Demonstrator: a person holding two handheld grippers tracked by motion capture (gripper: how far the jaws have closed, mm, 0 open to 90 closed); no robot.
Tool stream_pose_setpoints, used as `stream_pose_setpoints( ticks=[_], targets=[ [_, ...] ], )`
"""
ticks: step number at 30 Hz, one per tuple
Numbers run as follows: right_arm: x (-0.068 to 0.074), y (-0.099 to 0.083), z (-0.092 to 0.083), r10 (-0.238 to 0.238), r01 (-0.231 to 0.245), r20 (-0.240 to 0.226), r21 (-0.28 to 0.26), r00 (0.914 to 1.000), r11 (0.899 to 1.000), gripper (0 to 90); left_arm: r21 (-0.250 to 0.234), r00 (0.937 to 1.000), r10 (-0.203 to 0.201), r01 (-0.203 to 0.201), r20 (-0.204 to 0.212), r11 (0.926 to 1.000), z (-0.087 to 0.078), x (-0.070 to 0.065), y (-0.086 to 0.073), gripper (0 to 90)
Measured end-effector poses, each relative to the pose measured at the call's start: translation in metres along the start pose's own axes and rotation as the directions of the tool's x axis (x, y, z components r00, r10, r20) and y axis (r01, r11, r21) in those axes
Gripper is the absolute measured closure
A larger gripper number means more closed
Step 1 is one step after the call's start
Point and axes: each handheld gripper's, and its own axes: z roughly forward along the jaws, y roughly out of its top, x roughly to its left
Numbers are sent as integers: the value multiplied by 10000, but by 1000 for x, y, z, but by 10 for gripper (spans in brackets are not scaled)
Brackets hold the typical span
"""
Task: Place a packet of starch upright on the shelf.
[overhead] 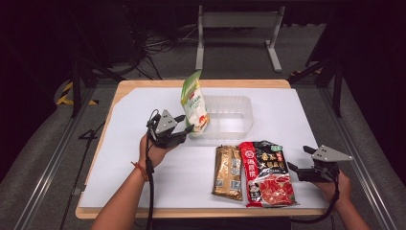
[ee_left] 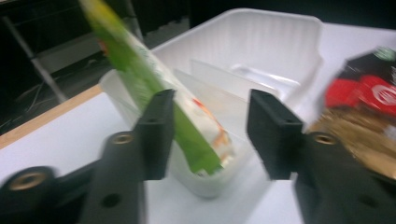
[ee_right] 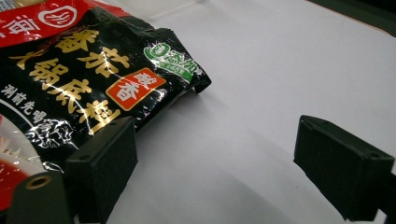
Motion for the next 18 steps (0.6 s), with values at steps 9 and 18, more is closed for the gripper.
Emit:
stream_pose_setpoints(
  ticks=[9, 18],
  targets=[
    [-1, 0, 1, 36, -36, 88, 46, 10000, 10000, 138, 300, 9972, 10, -32, 745, 9995, -26, -11, -8, 312],
    [-2, 1, 1, 171, -171, 89, 41, 9998, 9998, 138, 1231, 9905, -364, 200, 1322, 9922, -30, -14, -33, 236]
  ],
)
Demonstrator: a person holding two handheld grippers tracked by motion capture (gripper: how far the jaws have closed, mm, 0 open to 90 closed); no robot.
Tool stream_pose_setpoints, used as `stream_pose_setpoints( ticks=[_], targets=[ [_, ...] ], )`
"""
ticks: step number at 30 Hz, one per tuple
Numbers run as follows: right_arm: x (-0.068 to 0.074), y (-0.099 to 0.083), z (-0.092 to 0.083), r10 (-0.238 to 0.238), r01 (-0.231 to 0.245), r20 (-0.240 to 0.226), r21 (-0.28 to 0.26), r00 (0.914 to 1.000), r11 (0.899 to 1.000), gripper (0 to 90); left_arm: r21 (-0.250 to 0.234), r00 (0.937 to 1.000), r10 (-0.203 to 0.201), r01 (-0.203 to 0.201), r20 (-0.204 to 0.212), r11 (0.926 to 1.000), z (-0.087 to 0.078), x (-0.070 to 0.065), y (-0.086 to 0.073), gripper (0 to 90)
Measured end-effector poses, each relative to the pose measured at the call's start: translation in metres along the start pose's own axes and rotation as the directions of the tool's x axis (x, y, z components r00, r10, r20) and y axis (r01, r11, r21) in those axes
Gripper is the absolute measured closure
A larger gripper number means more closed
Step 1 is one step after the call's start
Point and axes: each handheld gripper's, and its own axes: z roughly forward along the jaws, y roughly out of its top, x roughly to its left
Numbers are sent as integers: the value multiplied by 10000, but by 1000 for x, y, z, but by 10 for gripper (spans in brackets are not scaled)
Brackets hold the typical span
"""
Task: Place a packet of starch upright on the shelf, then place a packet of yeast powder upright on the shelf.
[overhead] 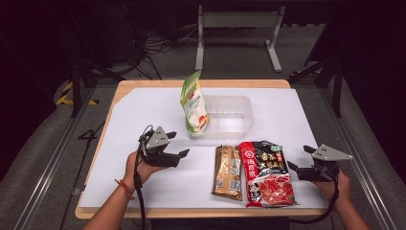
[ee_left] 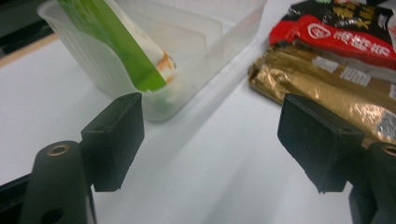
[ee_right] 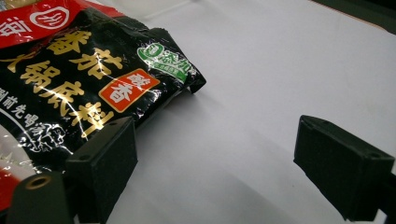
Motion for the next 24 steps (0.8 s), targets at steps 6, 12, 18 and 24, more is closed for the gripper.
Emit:
stream_pose_setpoints(
  ticks=[6, 12, 18, 24],
  targets=[
    [0, 0, 0, 27, -27, -14, -26, 10000, 10000, 137, 312, 9986, -282, 268, 438, 9992, 9, -1, -8, 219],
    [0, 0, -1, 21, -21, -14, -59, 10000, 10000, 136, 507, 9943, -308, 258, 1023, 9984, 16, -5, -8, 221],
    [-1, 0, 0, -16, 16, -77, -24, 10000, 10000, 136, 640, 9908, -298, 214, 1322, 9977, 26, -8, -6, 219],
    [1, 0, 0, -91, 91, -57, -54, 9999, 9999, 136, 674, 9857, -340, 231, 1648, 9975, 41, -12, 5, 218]
  ],
)
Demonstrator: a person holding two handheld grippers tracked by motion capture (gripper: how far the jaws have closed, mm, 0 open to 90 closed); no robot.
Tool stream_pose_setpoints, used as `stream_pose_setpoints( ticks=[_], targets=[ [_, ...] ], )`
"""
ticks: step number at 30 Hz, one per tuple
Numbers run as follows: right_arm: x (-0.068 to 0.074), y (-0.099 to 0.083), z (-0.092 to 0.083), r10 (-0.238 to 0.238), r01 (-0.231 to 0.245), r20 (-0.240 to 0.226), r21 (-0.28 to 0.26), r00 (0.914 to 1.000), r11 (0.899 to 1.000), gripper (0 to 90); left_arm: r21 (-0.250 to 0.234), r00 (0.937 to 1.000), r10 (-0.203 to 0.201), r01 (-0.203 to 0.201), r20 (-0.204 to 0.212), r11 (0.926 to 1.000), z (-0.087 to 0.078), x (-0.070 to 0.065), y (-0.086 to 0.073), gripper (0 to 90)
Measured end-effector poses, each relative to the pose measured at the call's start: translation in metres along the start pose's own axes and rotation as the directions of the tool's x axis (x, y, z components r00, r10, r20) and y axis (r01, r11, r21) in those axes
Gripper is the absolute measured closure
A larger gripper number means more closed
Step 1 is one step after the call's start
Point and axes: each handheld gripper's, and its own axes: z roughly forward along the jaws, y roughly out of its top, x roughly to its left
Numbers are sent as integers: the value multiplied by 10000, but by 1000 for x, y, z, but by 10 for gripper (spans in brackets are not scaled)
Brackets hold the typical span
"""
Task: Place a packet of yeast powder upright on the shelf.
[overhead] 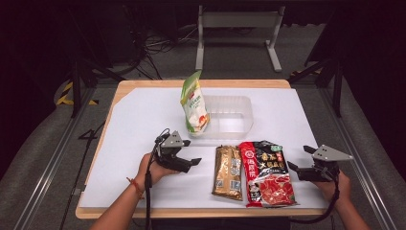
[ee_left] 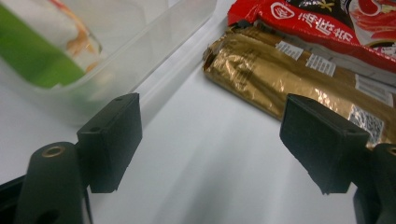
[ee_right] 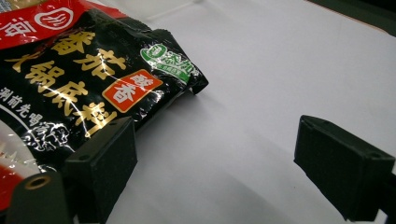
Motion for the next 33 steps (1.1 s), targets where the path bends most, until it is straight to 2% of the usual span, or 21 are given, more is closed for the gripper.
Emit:
stream_pose_setpoints(
  ticks=[2, 7, 13, 16, 22, 25, 26, 28, 33],
  targets=[
    [1, 0, 0, -47, 47, 33, 34, 10000, 10000, 135, 155, 9999, 110, -112, 126, 9998, 11, -3, 8, 210],
    [1, 0, -1, -48, 48, 68, 0, 10000, 10000, 135, 259, 9985, 258, -271, 487, 9993, 24, -7, 17, 200],
    [2, -1, 0, -123, 122, 93, 33, 9999, 9999, 135, 314, 9912, -171, 131, 1314, 9994, 46, -9, 30, 194],
    [2, -1, 0, -130, 130, 86, 30, 9999, 9999, 135, 468, 9884, -327, 260, 1486, 9986, 58, -9, 32, 189],
    [3, 0, 0, -150, 150, 61, 49, 9999, 9999, 135, 1005, 9883, -428, 281, 1464, 9945, 81, -7, 34, 178],
    [3, -1, 0, -163, 163, 60, 57, 9998, 9999, 135, 1179, 9851, -542, 351, 1630, 9924, 88, -6, 36, 173],
    [3, -1, 0, -171, 170, 63, 59, 9998, 9998, 135, 1177, 9831, -686, 489, 1696, 9918, 90, -6, 37, 165],
    [3, 0, 0, -182, 182, 55, 74, 9998, 9998, 135, 1226, 9823, -674, 462, 1748, 9914, 93, -5, 38, 164],
    [3, 0, 0, -205, 204, 47, 83, 9998, 9998, 135, 1453, 9738, -1183, 908, 1941, 9852, 101, 0, 38, 134]
  ],
)
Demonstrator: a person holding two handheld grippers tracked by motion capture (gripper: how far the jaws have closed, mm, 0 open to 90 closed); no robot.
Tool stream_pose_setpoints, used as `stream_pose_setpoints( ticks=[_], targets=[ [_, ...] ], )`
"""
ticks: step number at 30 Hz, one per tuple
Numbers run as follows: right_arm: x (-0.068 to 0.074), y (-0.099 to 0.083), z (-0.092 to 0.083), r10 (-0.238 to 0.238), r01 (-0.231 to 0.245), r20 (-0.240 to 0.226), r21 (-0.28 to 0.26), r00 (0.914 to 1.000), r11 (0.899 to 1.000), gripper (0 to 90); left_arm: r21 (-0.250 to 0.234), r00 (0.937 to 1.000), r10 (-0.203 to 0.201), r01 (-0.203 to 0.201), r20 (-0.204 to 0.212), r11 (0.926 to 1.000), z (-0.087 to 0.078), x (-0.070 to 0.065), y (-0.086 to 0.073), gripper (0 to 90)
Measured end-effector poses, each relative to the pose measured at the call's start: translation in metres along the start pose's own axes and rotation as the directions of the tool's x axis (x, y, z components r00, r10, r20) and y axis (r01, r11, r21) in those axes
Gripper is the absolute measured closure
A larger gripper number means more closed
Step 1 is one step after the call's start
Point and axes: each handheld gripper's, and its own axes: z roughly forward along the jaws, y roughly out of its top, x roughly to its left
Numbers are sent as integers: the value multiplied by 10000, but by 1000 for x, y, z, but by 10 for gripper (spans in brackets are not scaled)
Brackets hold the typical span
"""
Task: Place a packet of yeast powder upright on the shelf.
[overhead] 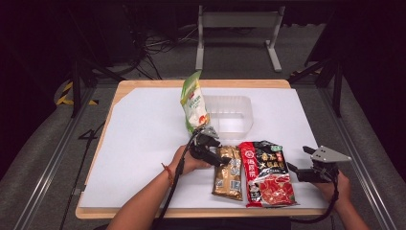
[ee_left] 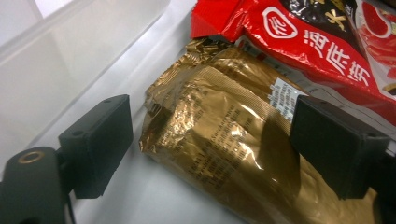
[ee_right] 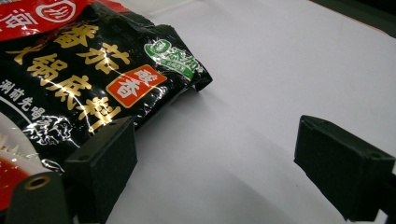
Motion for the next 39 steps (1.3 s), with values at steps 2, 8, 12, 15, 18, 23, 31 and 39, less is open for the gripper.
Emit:
stream_pose_setpoints(
  ticks=[2, 8, 12, 15, 18, 23, 31, 39],
  targets=[
    [0, 0, 0, -25, 25, 2, 32, 10000, 10000, 134, 6, 9999, -56, 56, 123, 10000, 2, 1, 0, 126],
    [0, 0, 0, -45, 45, -11, 38, 10000, 10000, 134, 3, 9998, -84, 84, 203, 10000, 1, -2, 0, 237],
    [0, 0, 0, -57, 57, -14, 35, 10000, 10000, 134, -281, 9988, -423, 430, 249, 9987, -2, -1, -2, 381],
    [1, 0, 1, -67, 67, -14, 57, 10000, 10000, 134, -663, 9978, -659, 652, -93, 9957, -6, 0, -4, 530],
    [1, 0, 1, -73, 74, -30, 57, 10000, 10000, 134, -883, 9957, -922, 911, -84, 9919, -8, 3, -6, 704],
    [1, 0, 0, -82, 82, -31, 55, 10000, 10000, 134, -1360, 9942, -971, 900, -464, 9866, -12, -3, -7, 818],
    [1, 0, 0, -59, 59, -78, 11, 10000, 10000, 134, -2397, 9933, -905, 710, -716, 9683, -34, -14, -3, 856],
    [0, 0, 0, -77, 77, -73, -1, 9999, 10000, 134, -3784, 9943, -644, 277, -848, 9252, -70, -28, 4, 871]
  ],
)
